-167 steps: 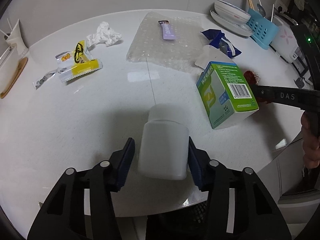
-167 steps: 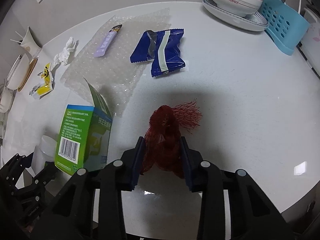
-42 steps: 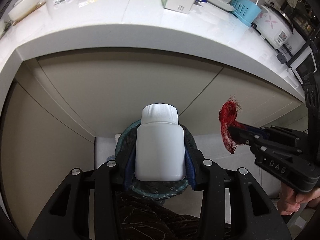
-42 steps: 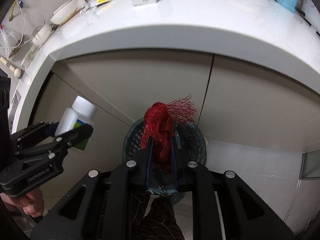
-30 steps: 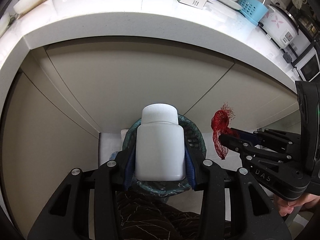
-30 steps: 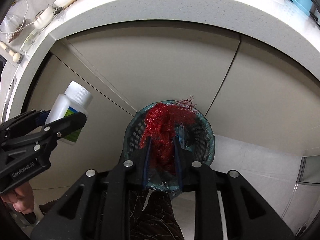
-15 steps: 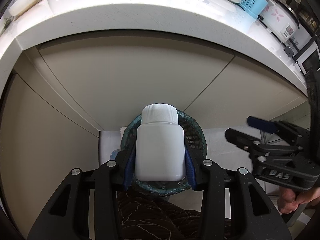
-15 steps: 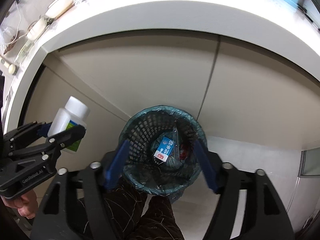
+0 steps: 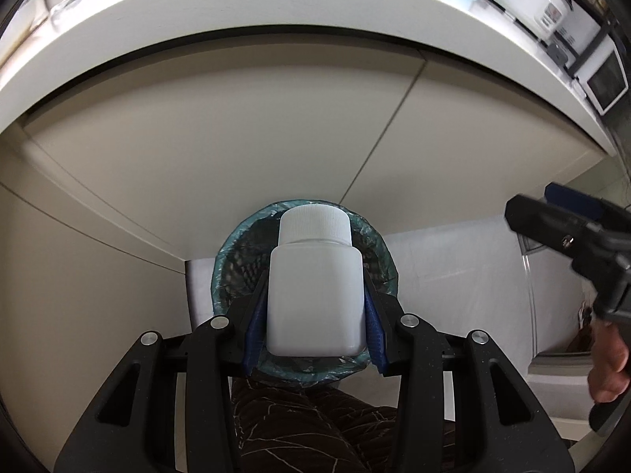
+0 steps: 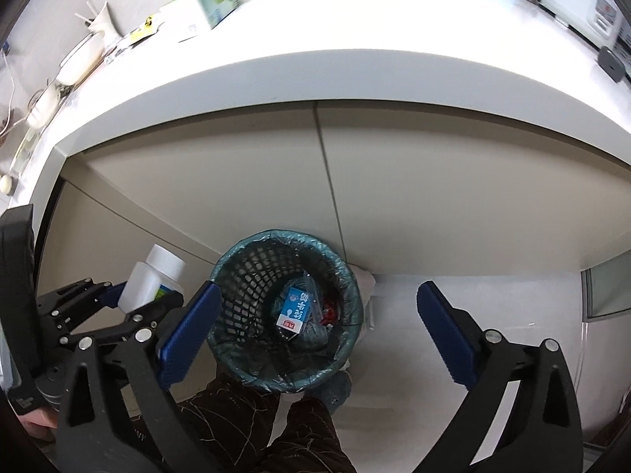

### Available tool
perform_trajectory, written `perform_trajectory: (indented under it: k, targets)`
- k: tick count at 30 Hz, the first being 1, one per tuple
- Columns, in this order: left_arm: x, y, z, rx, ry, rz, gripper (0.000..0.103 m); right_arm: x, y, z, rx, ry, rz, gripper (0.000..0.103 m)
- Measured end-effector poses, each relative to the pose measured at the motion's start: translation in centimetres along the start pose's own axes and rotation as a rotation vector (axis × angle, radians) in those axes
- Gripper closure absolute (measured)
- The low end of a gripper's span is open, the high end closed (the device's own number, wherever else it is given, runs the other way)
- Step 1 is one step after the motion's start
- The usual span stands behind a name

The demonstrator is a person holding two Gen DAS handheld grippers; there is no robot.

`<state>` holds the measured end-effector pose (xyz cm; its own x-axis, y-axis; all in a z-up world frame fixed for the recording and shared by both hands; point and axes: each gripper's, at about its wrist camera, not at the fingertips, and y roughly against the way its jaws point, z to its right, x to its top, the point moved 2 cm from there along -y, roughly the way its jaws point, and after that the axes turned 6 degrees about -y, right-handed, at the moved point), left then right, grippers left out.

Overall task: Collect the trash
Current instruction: 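Open the right tool dropping the red net into the bin, then open the left tool dropping the white pill bottle into the bin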

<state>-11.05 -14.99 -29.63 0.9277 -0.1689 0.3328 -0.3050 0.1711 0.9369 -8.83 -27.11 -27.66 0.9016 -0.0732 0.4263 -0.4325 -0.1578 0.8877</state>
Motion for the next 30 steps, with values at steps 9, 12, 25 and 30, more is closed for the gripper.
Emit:
perform_trajectory:
  k: [9, 12, 25, 30]
  targets:
    - [0.2, -0.2, 0.9, 0.004, -0.021, -0.008, 0.061, 0.4, 0.4, 1.5, -0.012, -0.032, -0.006, 0.008]
    - [0.8, -0.3, 0.8, 0.005, -0.016, -0.007, 0.057, 0.5, 0.4, 1.7, -0.009, -0.046, -0.002, 0.008]
    - [1.0, 4.8, -2.0, 0.067, 0.074, 0.091, 0.017, 1.7, 2.0, 0.6, -0.014, -0.041, 0.034, 0.008]
    - [2.0, 8.4, -2.7, 0.099, 0.11, 0.165, 0.006, 2.9, 4.2, -0.6, -0.016, -0.014, 0.085, 0.008]
